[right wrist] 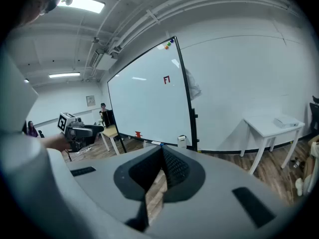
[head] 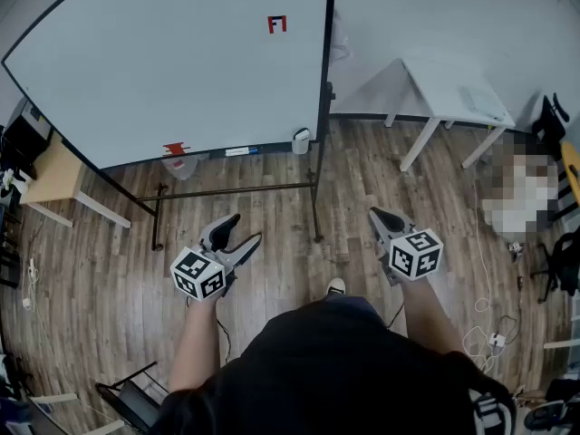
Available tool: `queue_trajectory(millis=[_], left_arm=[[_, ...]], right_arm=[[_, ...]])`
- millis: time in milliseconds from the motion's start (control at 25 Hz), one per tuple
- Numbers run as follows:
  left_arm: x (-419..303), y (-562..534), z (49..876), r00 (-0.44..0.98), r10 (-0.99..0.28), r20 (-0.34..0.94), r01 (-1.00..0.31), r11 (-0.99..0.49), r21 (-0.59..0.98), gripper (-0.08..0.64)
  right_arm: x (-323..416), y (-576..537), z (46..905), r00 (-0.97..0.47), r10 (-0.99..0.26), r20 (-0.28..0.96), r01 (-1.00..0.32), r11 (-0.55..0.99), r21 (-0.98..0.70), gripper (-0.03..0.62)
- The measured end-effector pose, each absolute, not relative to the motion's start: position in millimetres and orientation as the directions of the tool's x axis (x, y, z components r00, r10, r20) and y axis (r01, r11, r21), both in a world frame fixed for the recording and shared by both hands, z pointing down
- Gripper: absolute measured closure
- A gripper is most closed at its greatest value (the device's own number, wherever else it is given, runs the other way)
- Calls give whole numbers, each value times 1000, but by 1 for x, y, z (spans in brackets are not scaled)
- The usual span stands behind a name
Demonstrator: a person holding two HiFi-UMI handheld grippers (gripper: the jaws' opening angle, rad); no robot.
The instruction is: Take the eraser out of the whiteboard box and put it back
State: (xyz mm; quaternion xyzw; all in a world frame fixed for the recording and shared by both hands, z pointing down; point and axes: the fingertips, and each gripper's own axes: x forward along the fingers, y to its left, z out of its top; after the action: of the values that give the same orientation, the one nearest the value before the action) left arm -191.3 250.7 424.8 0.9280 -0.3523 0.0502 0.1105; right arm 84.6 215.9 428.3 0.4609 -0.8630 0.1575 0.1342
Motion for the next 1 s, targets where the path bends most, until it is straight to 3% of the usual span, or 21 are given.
queue_trajectory(millis=[1000], left_arm=[[-155, 146, 439, 757, -614, 224, -648, -749, 137, 265]], right_arm=[[92, 111, 466, -537, -730, 422, -835, 531, -144, 595]])
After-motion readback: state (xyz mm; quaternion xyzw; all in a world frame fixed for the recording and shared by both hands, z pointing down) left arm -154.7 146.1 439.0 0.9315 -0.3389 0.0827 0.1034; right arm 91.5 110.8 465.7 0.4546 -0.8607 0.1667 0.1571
